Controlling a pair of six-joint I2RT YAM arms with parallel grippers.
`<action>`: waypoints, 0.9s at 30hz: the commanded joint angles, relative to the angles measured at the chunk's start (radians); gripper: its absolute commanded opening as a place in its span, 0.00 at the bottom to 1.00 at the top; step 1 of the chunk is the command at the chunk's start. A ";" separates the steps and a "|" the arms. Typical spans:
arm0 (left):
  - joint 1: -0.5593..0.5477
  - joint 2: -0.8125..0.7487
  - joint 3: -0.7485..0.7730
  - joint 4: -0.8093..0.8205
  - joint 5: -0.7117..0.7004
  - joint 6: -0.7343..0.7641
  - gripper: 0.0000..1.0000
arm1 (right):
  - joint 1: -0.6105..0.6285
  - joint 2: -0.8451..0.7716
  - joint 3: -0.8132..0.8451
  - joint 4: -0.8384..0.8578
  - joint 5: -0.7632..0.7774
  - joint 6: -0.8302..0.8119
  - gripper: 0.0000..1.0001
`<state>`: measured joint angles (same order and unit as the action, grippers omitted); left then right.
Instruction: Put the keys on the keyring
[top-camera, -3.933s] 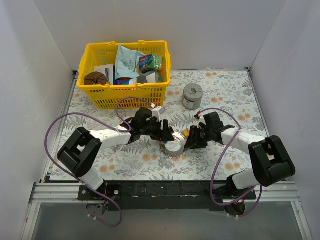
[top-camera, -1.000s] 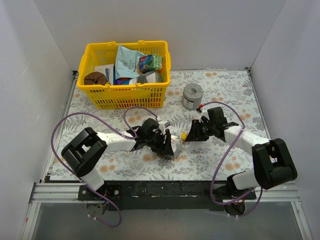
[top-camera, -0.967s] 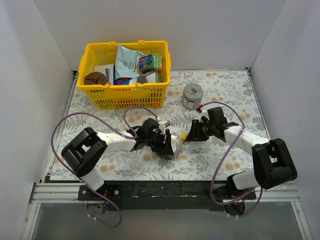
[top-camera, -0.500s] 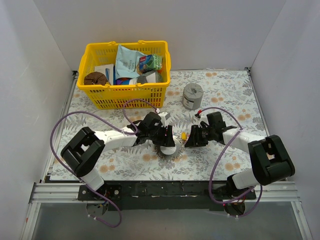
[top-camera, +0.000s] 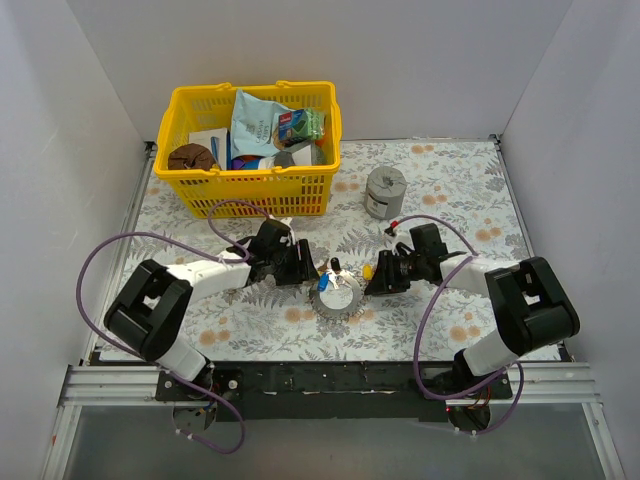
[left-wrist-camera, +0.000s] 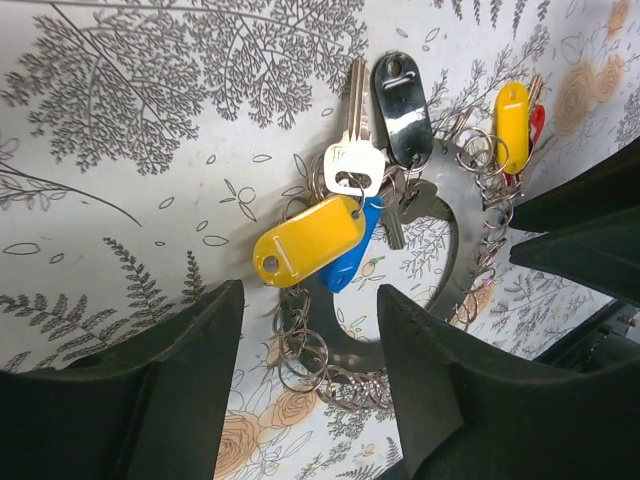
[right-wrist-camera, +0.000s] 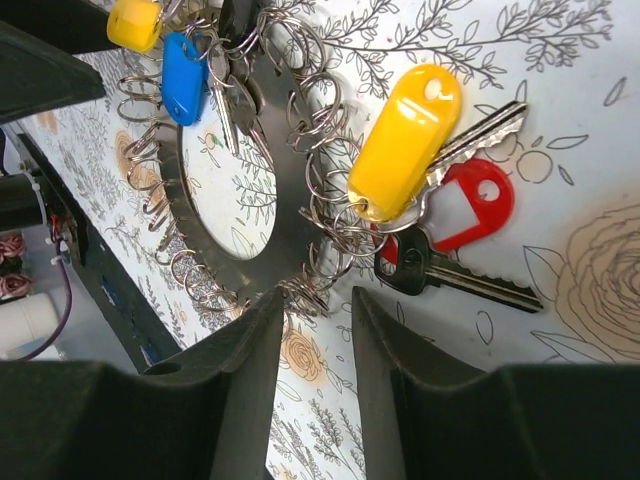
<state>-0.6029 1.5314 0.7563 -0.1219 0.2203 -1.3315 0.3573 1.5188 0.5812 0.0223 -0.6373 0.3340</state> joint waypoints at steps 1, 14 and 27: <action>-0.005 0.039 -0.003 0.019 0.054 -0.031 0.55 | 0.025 0.032 0.011 0.016 -0.004 -0.015 0.41; -0.001 0.182 0.132 0.011 0.050 0.028 0.55 | 0.040 -0.031 -0.055 0.022 0.028 0.014 0.12; 0.000 0.245 0.230 0.004 0.074 0.072 0.55 | 0.040 -0.045 -0.064 0.041 0.030 0.025 0.25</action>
<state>-0.6041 1.7947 0.9806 -0.0761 0.3107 -1.2961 0.3931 1.4761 0.5205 0.0555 -0.6346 0.3641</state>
